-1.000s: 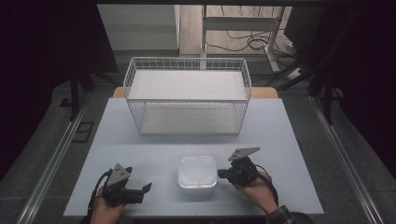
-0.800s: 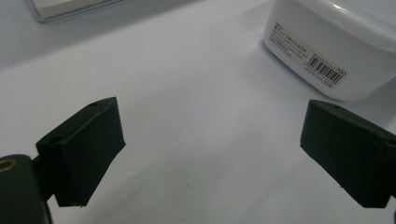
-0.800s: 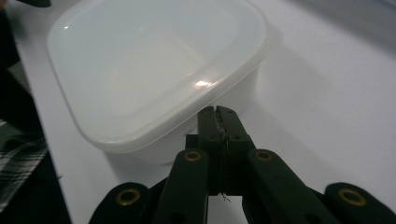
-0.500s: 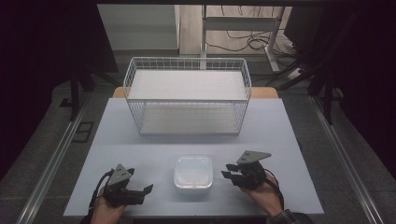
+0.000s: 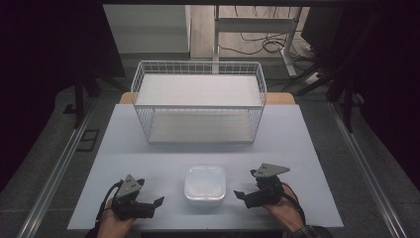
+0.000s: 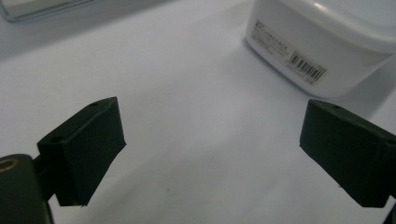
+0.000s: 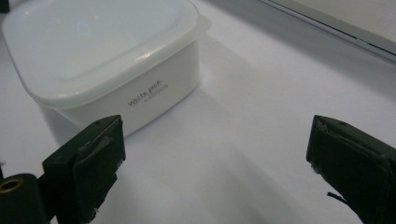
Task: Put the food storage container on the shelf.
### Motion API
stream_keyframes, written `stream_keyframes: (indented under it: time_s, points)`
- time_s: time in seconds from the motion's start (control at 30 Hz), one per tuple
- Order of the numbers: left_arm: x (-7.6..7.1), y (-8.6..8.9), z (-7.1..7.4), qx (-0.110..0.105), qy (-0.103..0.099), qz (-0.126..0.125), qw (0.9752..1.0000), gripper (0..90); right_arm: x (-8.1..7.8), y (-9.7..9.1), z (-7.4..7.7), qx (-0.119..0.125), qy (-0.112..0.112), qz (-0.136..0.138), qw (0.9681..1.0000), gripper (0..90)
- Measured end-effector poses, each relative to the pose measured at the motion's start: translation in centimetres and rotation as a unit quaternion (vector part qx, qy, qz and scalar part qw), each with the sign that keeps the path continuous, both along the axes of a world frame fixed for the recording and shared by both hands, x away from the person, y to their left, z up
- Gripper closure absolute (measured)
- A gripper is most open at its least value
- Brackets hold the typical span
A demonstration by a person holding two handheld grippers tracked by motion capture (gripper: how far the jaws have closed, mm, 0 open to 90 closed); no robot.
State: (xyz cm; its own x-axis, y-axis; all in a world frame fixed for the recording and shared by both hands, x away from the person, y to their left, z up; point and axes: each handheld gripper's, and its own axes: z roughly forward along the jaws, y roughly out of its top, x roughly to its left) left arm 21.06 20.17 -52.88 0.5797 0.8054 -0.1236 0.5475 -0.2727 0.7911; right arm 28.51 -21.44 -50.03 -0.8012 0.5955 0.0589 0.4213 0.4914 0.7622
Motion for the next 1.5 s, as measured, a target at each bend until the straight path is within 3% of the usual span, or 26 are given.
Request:
stream_keyframes:
  time_s: [0.37,0.53,0.63,0.8,1.0,1.17,1.33,1.37,1.43,1.5]
  points:
    - [0.7,-1.2,0.7,-0.024,0.004,-0.029,0.9993,6.4,-0.1,0.5,0.7,0.019,0.002,-0.007,0.9998,1.2]
    - [1.4,-2.0,1.3,-0.047,0.002,-0.055,0.9974,4.6,-0.1,0.9,1.4,0.024,0.005,-0.017,0.9996,0.4]
    - [2.1,-2.8,1.8,-0.058,-0.001,-0.076,0.9955,4.2,-0.2,1.3,1.7,0.026,0.008,-0.008,0.9996,0.7]
    - [3.1,-4.6,2.6,-0.038,-0.001,-0.104,0.9938,5.9,-0.1,2.2,2.0,0.027,0.018,0.004,0.9995,6.4]
    - [4.6,-6.4,3.3,-0.025,-0.001,-0.127,0.9916,7.7,0.0,3.6,2.3,0.047,0.034,0.021,0.9981,13.8]
    - [5.7,-7.6,3.5,-0.020,-0.002,-0.138,0.9902,7.8,-0.1,4.5,2.2,0.044,0.039,0.031,0.9978,14.1]
    - [6.6,-8.2,2.5,-0.010,0.015,-0.138,0.9902,5.4,0.7,6.0,1.9,0.030,0.047,0.040,0.9976,8.8]
    - [6.6,-8.2,2.5,-0.010,0.015,-0.138,0.9902,4.8,0.7,6.0,1.9,0.030,0.047,0.040,0.9976,8.8]
    - [6.7,-8.0,2.1,-0.035,0.029,-0.136,0.9897,5.5,0.9,6.3,1.6,0.024,0.056,0.043,0.9972,7.7]
    - [6.6,-7.8,1.9,-0.045,0.035,-0.136,0.9890,5.7,0.9,6.4,1.0,0.011,0.061,0.045,0.9971,6.4]
